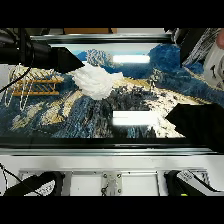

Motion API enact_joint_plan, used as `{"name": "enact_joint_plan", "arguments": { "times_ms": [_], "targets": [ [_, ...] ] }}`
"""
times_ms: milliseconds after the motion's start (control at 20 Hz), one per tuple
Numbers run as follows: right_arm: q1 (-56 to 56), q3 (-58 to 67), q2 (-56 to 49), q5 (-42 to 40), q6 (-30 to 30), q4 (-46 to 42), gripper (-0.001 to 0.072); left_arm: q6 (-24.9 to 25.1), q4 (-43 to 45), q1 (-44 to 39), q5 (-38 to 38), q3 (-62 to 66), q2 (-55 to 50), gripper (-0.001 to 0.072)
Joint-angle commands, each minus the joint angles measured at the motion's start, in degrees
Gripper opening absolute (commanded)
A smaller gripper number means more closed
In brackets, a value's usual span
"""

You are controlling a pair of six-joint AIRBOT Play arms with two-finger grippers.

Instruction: Fold the clothes and pants, and hang the long-sleeved shirts on hangers.

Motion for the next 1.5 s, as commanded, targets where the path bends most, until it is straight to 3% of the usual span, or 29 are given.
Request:
{"name": "enact_joint_plan", "arguments": {
  "times_ms": [0,250,300,350,400,550,700,900,1000,1050,1100,1150,1250,1300,1450],
  "targets": [
    [-2.0,-0.1,1.6,2.8,1.1,-0.4,0.001,0.9,0.0,0.0,0.0,0.0,0.0,0.0013],
    [-1.9,-0.1,2.6,2.9,-1.0,1.0,0.0028,1.3,0.0,0.0,0.0,0.0,0.0,0.0013],
    [-1.9,0.0,2.8,2.8,-1.7,1.6,0.0101,1.4,0.0,0.0,0.0,0.0,0.0,0.0013],
    [-1.9,-0.1,3.0,2.7,-1.6,1.6,0.0314,1.9,0.0,0.0,0.0,0.0,0.0,0.0013],
    [-1.9,0.0,3.2,2.4,-1.6,1.7,0.0458,1.9,0.0,0.0,0.0,0.0,0.0,0.0013],
    [-1.9,0.0,4.8,1.1,-1.6,2.7,0.0468,2.8,0.0,0.0,0.0,0.0,0.0,0.0013],
    [-1.9,0.0,7.3,-5.7,-1.7,4.9,0.0467,3.0,0.0,0.0,0.0,0.0,0.0,0.0013],
    [-1.9,0.0,10.1,-11.7,-3.2,13.7,0.0467,3.4,0.0,0.0,0.0,0.0,0.0,0.0014],
    [-1.9,-0.1,11.5,-13.6,-9.7,24.2,0.0466,3.6,0.0,0.0,0.2,0.0,0.0,0.0013],
    [-1.8,-0.1,12.1,-14.8,-16.7,34.1,0.0462,4.3,0.0,0.0,1.5,0.0,0.0,0.0013],
    [-1.8,-0.1,12.3,-15.0,-21.0,39.3,0.043,4.3,0.0,0.0,2.3,0.0,0.0,0.0013],
    [-1.8,-0.1,12.3,-14.9,-27.9,47.4,0.0321,4.4,0.0,0.0,2.9,0.0,0.0,0.0013],
    [3.4,-0.6,12.2,-14.2,-41.7,63.4,0.0322,4.4,0.0,0.0,3.1,0.0,0.0,0.0013],
    [10.0,-1.7,12.2,-12.5,-46.8,66.8,0.0327,4.4,0.0,0.5,3.1,0.0,0.0,0.0013],
    [29.7,-5.7,11.4,-6.5,-53.2,66.9,0.0328,4.2,0.0,3.4,2.9,-0.1,0.0,0.0013]
  ]
}}
